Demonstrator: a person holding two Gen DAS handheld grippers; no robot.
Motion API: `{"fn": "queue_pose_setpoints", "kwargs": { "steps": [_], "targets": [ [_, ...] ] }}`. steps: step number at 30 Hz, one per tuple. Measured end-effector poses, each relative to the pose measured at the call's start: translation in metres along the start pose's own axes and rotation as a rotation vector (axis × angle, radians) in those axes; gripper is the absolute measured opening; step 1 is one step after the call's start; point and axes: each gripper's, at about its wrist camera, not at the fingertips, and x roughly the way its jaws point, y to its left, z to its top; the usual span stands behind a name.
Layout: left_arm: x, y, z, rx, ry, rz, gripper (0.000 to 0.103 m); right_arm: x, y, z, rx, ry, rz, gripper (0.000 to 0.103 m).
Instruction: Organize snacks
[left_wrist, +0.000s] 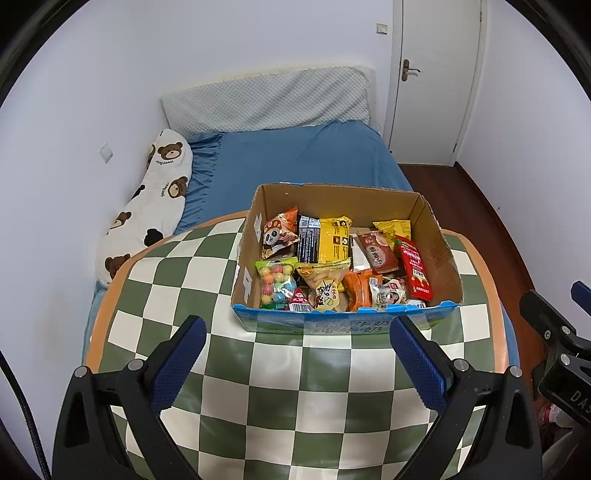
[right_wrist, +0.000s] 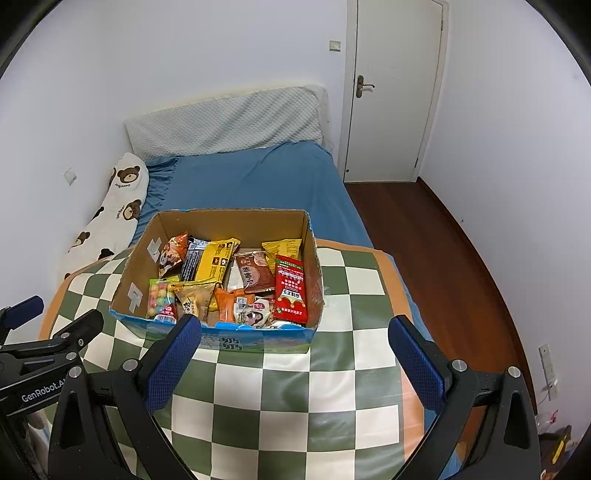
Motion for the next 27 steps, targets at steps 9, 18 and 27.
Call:
{"fn": "queue_pose_setpoints", "kwargs": {
  "steps": [9,18,27],
  "targets": [
    [-0.0068,0.0001,0.0010,0.006,-0.006,-0.008,0.102,-0.0015,-0.0014,-0.0006,-0.001,0.002,0.006,0.103],
    [-0.0097,-0.0031,-0.0007,0.018,-0.010,-0.006,0.102,-0.0055,-0.0024,-0.0025,-0.001,0.000,0.011,0.103],
    [-0.0099,-0.0031,-0.0020,0.017,-0.015,-0.007,0.102,-0.0087,-0.0020,-0.0036,-0.004,-0.003,0.014,0.103]
  ]
}}
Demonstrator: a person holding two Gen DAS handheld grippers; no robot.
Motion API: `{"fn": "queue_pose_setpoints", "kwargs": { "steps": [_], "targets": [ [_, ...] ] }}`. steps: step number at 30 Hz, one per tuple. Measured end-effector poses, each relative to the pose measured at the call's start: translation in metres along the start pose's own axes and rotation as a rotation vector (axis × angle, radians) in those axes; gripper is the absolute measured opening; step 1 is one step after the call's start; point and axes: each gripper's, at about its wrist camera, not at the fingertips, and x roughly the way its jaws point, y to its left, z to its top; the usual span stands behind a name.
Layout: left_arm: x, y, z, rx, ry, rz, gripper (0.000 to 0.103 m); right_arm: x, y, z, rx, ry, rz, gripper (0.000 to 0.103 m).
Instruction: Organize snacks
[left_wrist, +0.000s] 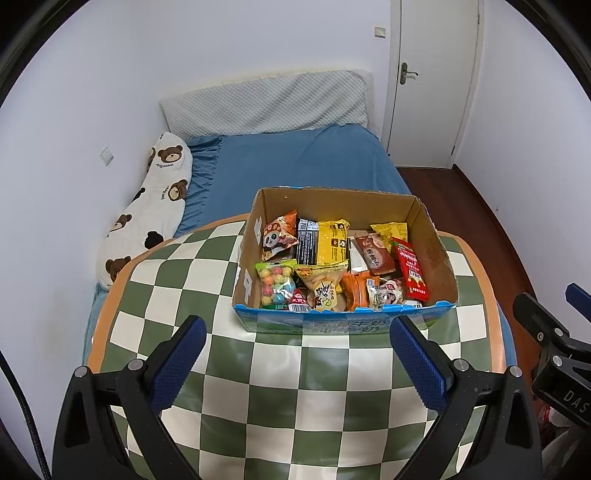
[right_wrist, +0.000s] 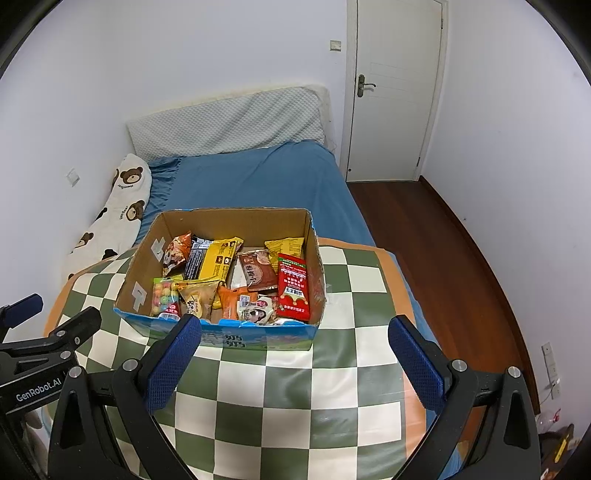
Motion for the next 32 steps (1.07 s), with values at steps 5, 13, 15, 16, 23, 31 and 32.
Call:
{"fn": "queue_pose_setpoints", "kwargs": {
  "steps": [5,13,15,16,23,31,32],
  "targets": [
    [-0.0005,0.0003,0.0002,0.000,-0.001,0.001,0.102,-0.0030,-0.0004,0.0012,-0.003,-0.005,0.005,0.103],
    [-0.0006,0.0001,-0.0002,-0.001,-0.001,0.000,0.102,-0.0034,-0.0016,0.0036,-0.007,-0.006,0.016,0.103],
    [-0.0011,0.0005,-0.0001,-0.001,-0.001,0.001,0.102,-0.0035,-0.0020,0.0036,-0.008,-0.003,0.021,0.103],
    [-0.0005,0.0003,-0.0004,-0.002,-0.001,0.000,0.102,-0.0031,-0.0021,0.0037,-0.008,-0.002,0.024,0.103],
    [-0.0011,0.0007,0.0001,-0.006,0.000,0.002,0.102,-0.0021,-0.0013,0.0041,-0.009,0.001,0.030,0.103],
    [-0.0022,0.0018,0.0033,-0.017,0.003,0.006,0.102,-0.0015,-0.0016,0.0041,-0.008,0.003,0.032,0.103],
    [-0.0021,0.0024,0.0040,-0.019,0.003,0.006,0.102,-0.0014,-0.0015,0.0042,-0.008,0.003,0.033,0.103]
  ]
}}
